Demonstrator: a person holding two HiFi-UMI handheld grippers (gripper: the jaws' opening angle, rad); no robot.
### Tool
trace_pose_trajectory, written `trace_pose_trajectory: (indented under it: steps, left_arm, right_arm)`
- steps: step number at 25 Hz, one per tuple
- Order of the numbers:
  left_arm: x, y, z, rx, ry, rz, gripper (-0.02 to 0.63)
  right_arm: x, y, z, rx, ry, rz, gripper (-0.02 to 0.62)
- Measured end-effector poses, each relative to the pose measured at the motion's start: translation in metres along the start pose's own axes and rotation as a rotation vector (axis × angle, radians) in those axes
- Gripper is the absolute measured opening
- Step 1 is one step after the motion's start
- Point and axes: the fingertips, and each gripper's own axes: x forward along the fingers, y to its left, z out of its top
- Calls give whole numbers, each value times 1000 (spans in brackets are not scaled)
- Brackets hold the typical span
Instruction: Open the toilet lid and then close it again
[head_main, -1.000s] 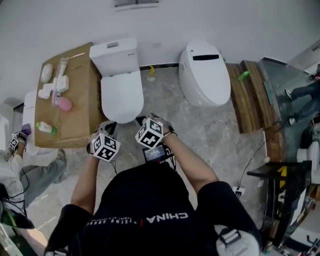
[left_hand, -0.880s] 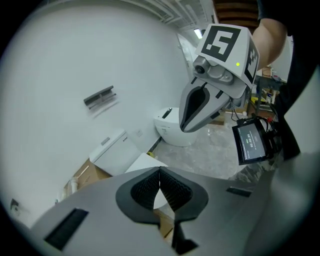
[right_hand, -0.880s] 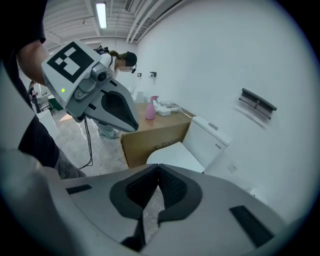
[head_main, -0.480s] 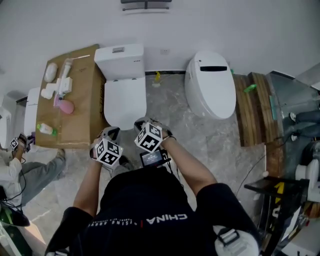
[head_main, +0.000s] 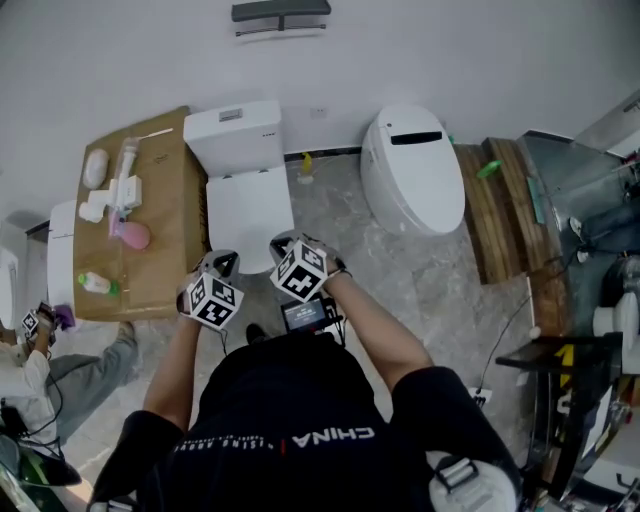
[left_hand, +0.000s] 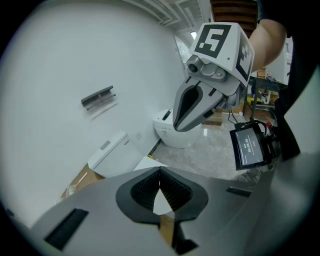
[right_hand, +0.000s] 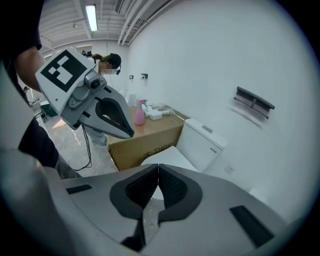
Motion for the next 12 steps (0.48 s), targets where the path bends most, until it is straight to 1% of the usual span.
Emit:
trace_pose_trajectory:
  steps: [4,12]
  left_arm:
    - [-2,2,-3,0,-14,-14,11]
    - [-1,7,-6,7,-11,-21,11]
  right_arm:
    - [4,6,5,-9,9,-11,15]
    - [9,8,12,-13,13,8,15]
